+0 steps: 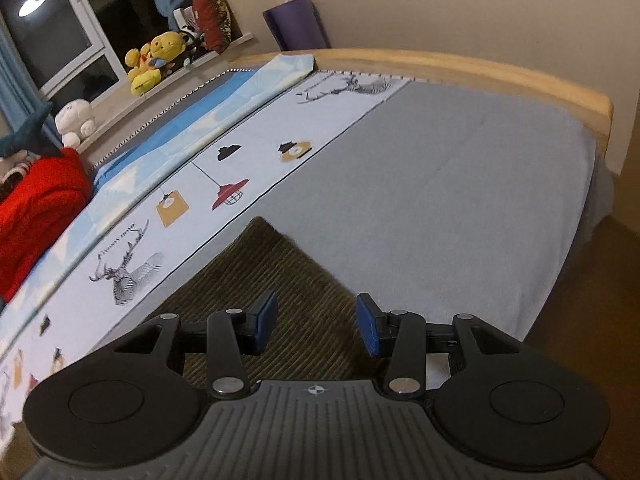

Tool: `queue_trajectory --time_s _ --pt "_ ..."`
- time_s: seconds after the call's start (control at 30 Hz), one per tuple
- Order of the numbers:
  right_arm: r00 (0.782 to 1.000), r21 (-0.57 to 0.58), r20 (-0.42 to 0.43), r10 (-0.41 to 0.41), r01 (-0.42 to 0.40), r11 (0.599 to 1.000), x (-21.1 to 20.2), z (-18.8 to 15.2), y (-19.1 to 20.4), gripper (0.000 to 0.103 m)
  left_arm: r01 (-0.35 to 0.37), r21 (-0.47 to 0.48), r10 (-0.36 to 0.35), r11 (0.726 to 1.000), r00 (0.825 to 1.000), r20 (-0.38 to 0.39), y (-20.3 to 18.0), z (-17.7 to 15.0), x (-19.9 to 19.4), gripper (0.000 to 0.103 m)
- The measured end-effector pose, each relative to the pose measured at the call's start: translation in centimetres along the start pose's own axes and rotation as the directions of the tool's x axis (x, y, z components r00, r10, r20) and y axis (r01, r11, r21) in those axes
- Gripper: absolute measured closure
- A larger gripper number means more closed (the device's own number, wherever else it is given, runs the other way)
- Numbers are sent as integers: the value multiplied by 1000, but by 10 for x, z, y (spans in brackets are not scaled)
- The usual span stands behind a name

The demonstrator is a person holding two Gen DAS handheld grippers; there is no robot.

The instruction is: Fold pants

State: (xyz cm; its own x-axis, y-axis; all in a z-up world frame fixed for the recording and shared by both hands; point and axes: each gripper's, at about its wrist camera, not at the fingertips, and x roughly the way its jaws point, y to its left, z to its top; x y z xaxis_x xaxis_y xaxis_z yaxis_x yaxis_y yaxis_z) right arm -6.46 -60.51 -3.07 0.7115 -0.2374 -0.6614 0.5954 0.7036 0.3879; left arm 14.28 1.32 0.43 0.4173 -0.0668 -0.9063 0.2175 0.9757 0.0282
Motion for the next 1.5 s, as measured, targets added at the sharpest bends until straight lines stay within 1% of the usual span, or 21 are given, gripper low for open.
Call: queue_trajectory --time_s 0.1,0.17,0.23,0.33,0.47,0.6,0.77,0.8,0.83,0.87,0.9,0.93,1.0,1.07,1.13,1.2,1.27,1.3,1.37,1.43,1.5 --pt "998 87 -43 41 -37 996 3 -10 -5 57 -2 16 2 1000 1000 1 -2 1 2 44" --pt "995 150 -84 46 -33 988 8 -21 -10 57 -11 15 12 1000 1000 -7 -2 1 4 44" --pt "993 207 -117 20 5 978 14 -32 -18 57 -14 16 14 1000 1000 -12 -2 1 5 44" --pt "988 253 -155 -22 61 965 23 -43 -26 57 -11 19 11 1000 1000 -9 -1 1 5 44" --pt "980 297 -195 -47 104 949 33 -48 -31 57 -21 18 21 1000 1000 -12 0 0 4 44" --pt "974 325 -219 -60 131 936 45 -51 -31 55 -28 12 28 1000 999 -15 5 -2 4 44" --pt "982 353 -183 -54 117 929 55 -46 -33 55 -32 14 32 999 999 -16 7 -3 5 44" --pt "983 358 -178 -53 115 927 56 -47 -33 56 -33 13 33 999 999 -18 8 -4 5 44" --pt "983 354 -173 -55 114 928 58 -47 -32 60 -35 13 35 999 999 -20 8 -4 5 44" --pt "984 340 -168 -58 113 933 59 -46 -30 74 -36 13 37 999 999 -21 8 -4 5 44" --pt "985 327 -165 -51 104 939 61 -47 -29 85 -35 12 35 999 999 -19 8 -4 5 44" --pt "986 328 -161 -36 88 940 62 -46 -30 85 -31 11 31 999 999 -17 8 -4 4 44" --pt "989 323 -141 -40 84 943 59 -45 -28 89 -22 8 22 1000 1000 -11 9 -4 2 44" --pt "993 308 -113 -47 80 948 52 -41 -22 89 -17 7 17 1000 1000 -3 10 -4 0 44" --pt "997 217 -54 -55 66 974 39 -34 0 90 -12 -2 12 1000 1000 6 14 -4 -2 44" --pt "998 63 32 -49 47 997 22 -27 36 90 -13 -10 13 1000 1000 14 18 -4 -5 44" --pt "993 -129 117 -16 31 991 3 -26 84 91 -12 -20 12 1000 1000 21 23 -5 -7 44" --pt "989 -229 146 16 18 973 -7 -29 112 91 -11 -25 12 1000 1000 24 26 -6 -9 44" --pt "979 -408 176 107 -26 913 -28 -42 166 91 -13 -39 14 999 999 29 34 -8 -11 44" --pt "961 -571 180 212 -73 818 -49 -68 222 91 -16 -56 17 998 999 31 42 -12 -14 44" --pt "940 -694 136 312 -135 708 -66 -103 271 90 -20 -73 22 997 999 34 51 -15 -17 44"
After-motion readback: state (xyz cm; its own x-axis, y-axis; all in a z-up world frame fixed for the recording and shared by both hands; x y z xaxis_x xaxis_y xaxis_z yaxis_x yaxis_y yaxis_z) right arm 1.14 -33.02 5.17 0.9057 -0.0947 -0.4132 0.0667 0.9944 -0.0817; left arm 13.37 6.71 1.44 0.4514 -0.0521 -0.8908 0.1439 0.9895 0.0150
